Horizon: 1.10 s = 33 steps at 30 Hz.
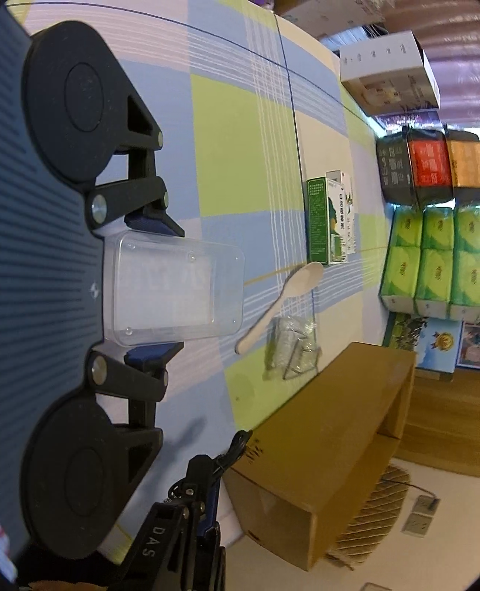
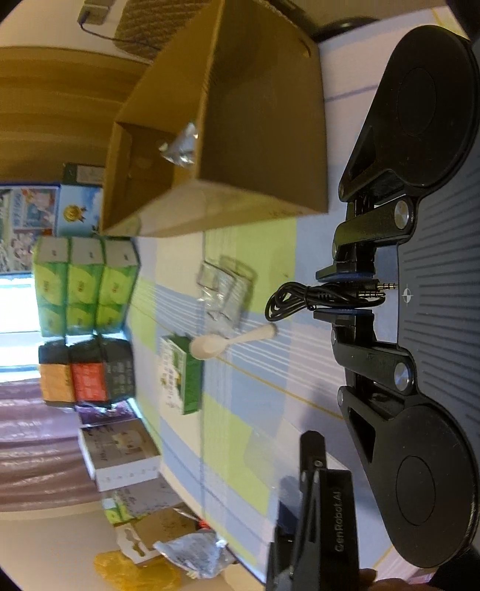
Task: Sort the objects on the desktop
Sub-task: 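Carry tray with left tool while right tool carries cable toward cardboard box, then open left tool to drop tray into box while right tool releases cable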
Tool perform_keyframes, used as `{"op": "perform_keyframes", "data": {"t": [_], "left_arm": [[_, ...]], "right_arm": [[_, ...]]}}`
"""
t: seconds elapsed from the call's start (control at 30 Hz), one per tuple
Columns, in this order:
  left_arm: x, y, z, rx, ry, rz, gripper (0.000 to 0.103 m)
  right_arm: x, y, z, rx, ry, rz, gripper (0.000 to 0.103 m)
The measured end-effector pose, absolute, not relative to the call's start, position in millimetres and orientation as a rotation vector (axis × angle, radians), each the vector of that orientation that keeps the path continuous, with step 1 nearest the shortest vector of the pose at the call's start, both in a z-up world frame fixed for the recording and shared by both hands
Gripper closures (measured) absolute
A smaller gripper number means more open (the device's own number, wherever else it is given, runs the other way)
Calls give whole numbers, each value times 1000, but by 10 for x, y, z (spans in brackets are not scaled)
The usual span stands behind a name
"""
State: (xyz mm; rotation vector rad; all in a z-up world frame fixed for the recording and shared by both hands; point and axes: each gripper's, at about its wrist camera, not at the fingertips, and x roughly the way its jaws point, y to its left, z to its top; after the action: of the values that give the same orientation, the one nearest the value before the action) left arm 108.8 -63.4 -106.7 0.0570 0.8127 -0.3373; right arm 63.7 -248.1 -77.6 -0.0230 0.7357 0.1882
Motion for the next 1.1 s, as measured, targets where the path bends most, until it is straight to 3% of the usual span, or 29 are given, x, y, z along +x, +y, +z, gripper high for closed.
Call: {"op": "perform_keyframes", "data": {"t": [0.5,1.1], "left_arm": [[771,-1032,-594,47,786,-354,52],[742,-1433,-368,77,760,-425,52]], "right_arm": [[354,-2856,-243,45,648,161,93],[298,-3177,2,53,579,118,93]]}}
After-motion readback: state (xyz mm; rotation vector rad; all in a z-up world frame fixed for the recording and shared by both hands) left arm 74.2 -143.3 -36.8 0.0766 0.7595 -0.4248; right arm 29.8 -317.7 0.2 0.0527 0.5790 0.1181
